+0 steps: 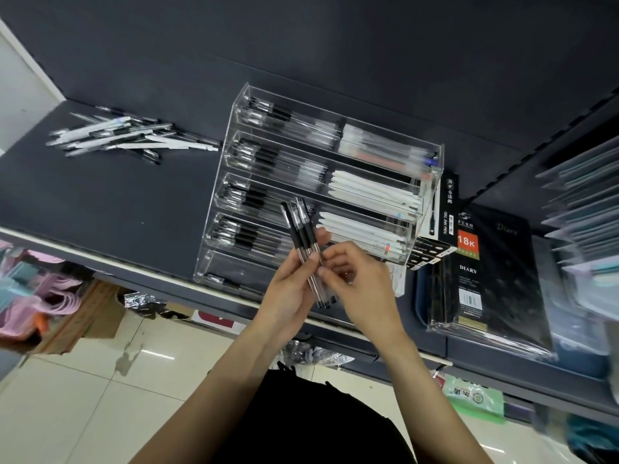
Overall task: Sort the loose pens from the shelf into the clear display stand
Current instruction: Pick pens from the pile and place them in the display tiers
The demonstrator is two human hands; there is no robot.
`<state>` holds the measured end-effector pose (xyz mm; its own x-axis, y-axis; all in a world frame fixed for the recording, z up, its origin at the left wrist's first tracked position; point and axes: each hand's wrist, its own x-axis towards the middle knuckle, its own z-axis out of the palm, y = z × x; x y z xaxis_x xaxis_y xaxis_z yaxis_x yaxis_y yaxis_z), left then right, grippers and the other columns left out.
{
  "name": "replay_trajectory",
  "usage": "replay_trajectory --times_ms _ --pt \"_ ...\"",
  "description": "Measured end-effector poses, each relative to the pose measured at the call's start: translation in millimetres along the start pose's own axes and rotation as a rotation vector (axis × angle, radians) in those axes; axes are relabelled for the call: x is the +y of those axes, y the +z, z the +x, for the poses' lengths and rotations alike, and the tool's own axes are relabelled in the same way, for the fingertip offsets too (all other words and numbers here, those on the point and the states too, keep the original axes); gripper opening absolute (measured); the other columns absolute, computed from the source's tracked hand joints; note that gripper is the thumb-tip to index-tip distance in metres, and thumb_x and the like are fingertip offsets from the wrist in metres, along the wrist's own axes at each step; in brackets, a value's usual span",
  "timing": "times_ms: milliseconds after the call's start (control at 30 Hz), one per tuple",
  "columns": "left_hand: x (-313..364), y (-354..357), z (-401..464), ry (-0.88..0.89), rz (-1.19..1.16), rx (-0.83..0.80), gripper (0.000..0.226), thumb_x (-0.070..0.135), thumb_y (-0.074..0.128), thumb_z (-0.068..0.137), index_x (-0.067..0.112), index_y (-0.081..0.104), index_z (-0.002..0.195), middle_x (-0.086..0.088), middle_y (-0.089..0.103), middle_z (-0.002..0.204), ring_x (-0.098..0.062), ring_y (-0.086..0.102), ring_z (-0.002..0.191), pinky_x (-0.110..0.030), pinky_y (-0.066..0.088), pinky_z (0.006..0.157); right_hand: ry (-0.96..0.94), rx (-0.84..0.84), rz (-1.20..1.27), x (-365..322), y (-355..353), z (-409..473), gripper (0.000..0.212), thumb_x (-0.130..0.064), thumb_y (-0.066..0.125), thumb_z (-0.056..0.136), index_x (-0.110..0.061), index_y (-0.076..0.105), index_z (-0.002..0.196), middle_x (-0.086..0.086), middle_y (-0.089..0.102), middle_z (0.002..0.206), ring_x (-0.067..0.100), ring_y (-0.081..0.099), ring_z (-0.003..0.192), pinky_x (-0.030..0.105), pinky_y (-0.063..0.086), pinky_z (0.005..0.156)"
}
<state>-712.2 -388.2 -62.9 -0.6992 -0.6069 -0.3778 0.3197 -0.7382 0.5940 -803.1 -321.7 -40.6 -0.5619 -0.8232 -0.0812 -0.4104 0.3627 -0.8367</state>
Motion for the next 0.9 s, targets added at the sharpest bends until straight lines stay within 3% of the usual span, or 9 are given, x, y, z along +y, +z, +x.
replay_trajectory --times_ms 100,200,267,367,433,533,633,733,900 --pt "-2.8 -6.2 -2.9 -0.01 0.049 0.025 0.03 0.008 0.039 0.099 0.015 0.059 0.121 -0.001 0.066 0.121 -0.018 0.065 0.105 -0.035 0.054 0.087 0.051 -0.063 0.097 4.5 -0.3 -0.5 0.017 -0.011 0.07 0.082 -0.022 0.063 0.092 -0.01 0.068 0.083 0.0 0.064 0.078 0.018 0.05 0.074" --pt "-1.7 -15.4 -5.4 0.004 0.051 0.061 0.028 0.009 0.038 0.1 0.014 0.058 0.119 -0.003 0.07 0.111 -0.019 0.066 0.104 -0.033 0.056 0.083 0.083 -0.079 0.138 7.2 -2.3 -2.3 0.019 -0.011 0.068 0.083 -0.028 0.061 0.088 -0.011 0.067 0.083 0.003 0.063 0.079 0.021 0.05 0.074" --pt "1.6 -21.9 -6.5 0.01 0.013 0.103 0.027 0.009 0.037 0.101 0.014 0.057 0.118 0.0 0.07 0.088 -0.013 0.068 0.082 -0.029 0.056 0.077 0.096 -0.063 0.15 9.0 -5.8 -4.4 0.019 -0.01 0.067 0.084 -0.028 0.062 0.087 -0.012 0.066 0.081 0.003 0.061 0.076 0.023 0.052 0.072" --pt "5.7 -33.6 -7.8 0.033 -0.007 0.217 0.025 0.014 0.037 0.101 0.016 0.058 0.116 0.007 0.045 0.058 -0.004 0.04 0.049 -0.017 0.042 0.05 0.077 -0.049 0.108 13.2 -13.0 -8.9 0.02 -0.01 0.068 0.084 -0.028 0.062 0.091 -0.01 0.065 0.081 0.003 0.059 0.074 0.023 0.052 0.073" --pt "8.7 -42.3 -9.6 0.044 -0.052 0.281 0.024 0.019 0.038 0.101 0.017 0.061 0.109 0.009 0.032 0.054 -0.003 0.026 0.044 -0.015 0.025 0.041 0.022 -0.029 0.015 16.9 -17.6 -12.0 0.026 -0.008 0.069 0.083 -0.031 0.061 0.095 -0.011 0.065 0.083 0.001 0.058 0.074 0.015 0.049 0.073" --pt "15.3 -57.0 -16.5 0.094 -0.116 0.31 0.03 0.029 0.034 0.102 0.016 0.061 0.104 0.01 0.028 0.053 -0.003 0.021 0.043 -0.015 0.019 0.039 -0.072 0.012 -0.153 20.9 -20.8 -14.1 0.028 -0.005 0.069 0.082 -0.027 0.066 0.1 -0.014 0.063 0.083 0.0 0.057 0.075 0.007 0.045 0.069" --pt "19.4 -75.3 -24.1 0.134 -0.193 0.34 0.03 0.028 0.031 0.102 0.016 0.059 0.105 0.009 0.032 0.057 -0.004 0.025 0.046 -0.015 0.024 0.042 -0.159 0.013 -0.295 21.7 -15.7 -10.1 0.024 -0.007 0.068 0.083 -0.022 0.07 0.102 -0.015 0.062 0.089 -0.003 0.058 0.074 0.008 0.047 0.071" --pt "20.3 -92.1 -34.1 0.169 -0.235 0.374 0.027 0.022 0.03 0.103 0.015 0.055 0.101 0.006 0.041 0.068 -0.006 0.035 0.055 -0.014 0.034 0.049 -0.268 -0.029 -0.435 15.3 0.7 -0.4 0.022 -0.012 0.065 0.087 -0.022 0.07 0.106 -0.009 0.067 0.097 0.004 0.062 0.074 0.025 0.055 0.071" --pt "22.0 -105.0 -53.2 0.261 -0.173 0.452 0.024 0.015 0.035 0.103 0.015 0.057 0.095 0.004 0.06 0.083 -0.007 0.059 0.078 -0.025 0.055 0.08 -0.433 -0.235 -0.635 9.6 53.9 8.8 0.025 -0.015 0.061 0.09 -0.021 0.066 0.114 -0.004 0.071 0.103 0.01 0.068 0.086 0.024 0.054 0.072"
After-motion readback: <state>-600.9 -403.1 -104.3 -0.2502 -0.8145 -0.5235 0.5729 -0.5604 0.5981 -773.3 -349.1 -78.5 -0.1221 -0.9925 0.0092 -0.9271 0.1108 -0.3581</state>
